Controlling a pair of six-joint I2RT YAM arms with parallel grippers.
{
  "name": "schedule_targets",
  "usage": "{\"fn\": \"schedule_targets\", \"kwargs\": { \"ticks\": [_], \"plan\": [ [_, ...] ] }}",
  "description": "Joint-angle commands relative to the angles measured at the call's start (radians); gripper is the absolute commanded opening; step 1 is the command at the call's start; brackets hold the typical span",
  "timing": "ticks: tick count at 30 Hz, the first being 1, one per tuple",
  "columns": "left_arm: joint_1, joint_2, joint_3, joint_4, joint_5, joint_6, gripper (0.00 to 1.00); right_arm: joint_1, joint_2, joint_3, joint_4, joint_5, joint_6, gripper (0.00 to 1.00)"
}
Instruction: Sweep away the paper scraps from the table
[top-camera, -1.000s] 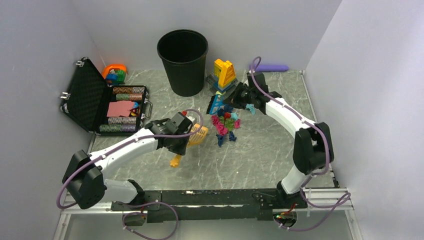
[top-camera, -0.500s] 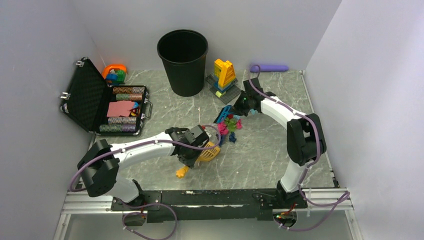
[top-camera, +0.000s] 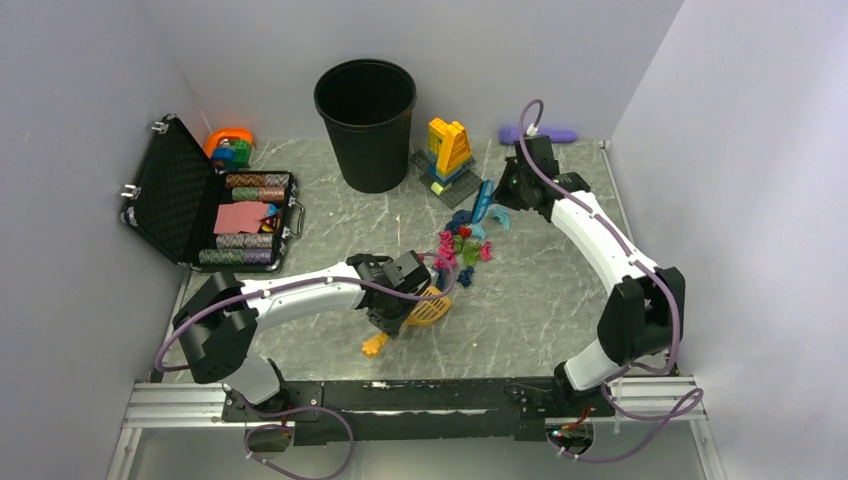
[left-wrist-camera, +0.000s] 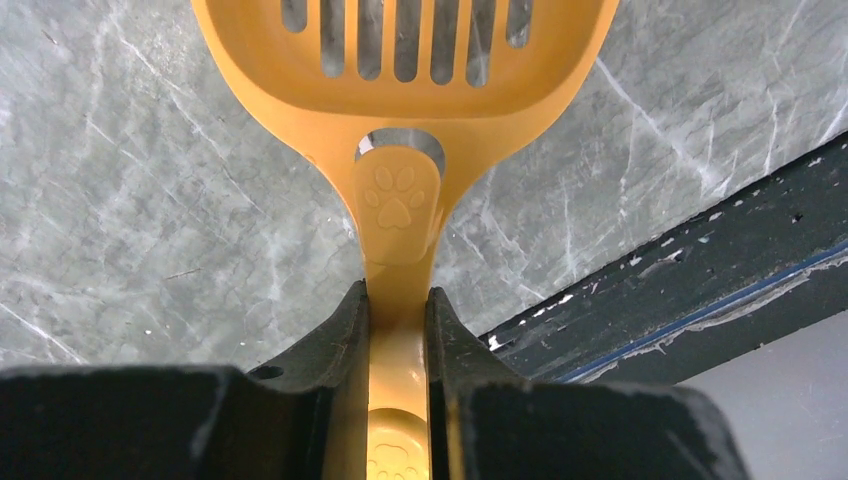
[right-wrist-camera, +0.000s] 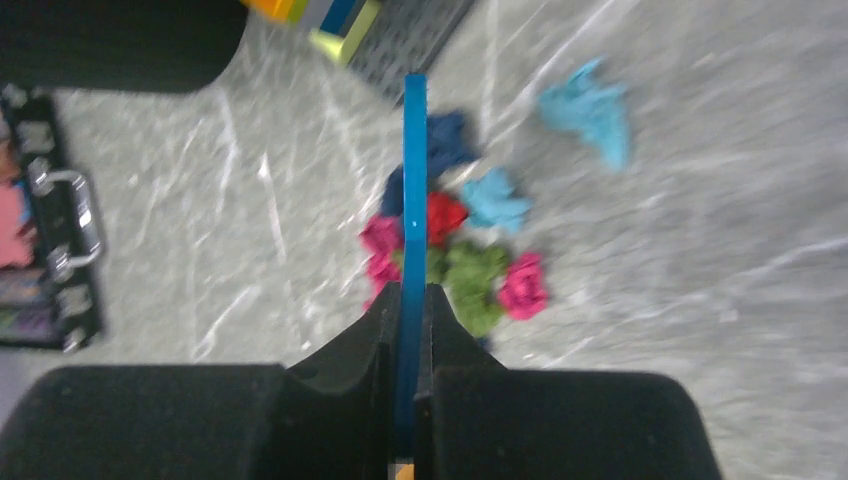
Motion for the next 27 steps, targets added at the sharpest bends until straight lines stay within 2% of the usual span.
{"fn": "schedule_targets", "kwargs": {
  "ticks": [1, 6, 8, 12, 18, 27],
  "plan": [
    [-0.005, 0.012, 0.034, 0.031, 0.019, -0.007, 0.0, -0.006, -0.083, 0.078, -0.039, 0.335, -0.187, 0.0],
    [-0.005, 0.017, 0.034, 0.025, -0.001, -0.003, 0.0, 0.002, -0.097, -0.042, 0.203, 0.311, -0.643, 0.0],
    [-0.004, 0.02, 0.036, 0.021, -0.001, -0.001, 0.0, 0.003, -0.038, -0.01, 0.198, 0.328, -0.789, 0.0],
    [-0.004, 0.017, 0.042, 0.002, -0.001, 0.001, 0.0, 0.002, 0.118, 0.158, 0.082, 0.395, -0.907, 0.0],
    [-0.001, 0.006, 0.046, -0.028, -0.001, 0.006, 0.0, 0.002, 0.291, 0.26, 0.013, 0.401, -1.097, 0.0],
    [0.004, 0.061, 0.115, -0.143, -0.102, -0.007, 0.0, 0.022, 0.364, 0.297, -0.132, 0.162, -1.121, 0.0]
  ]
}}
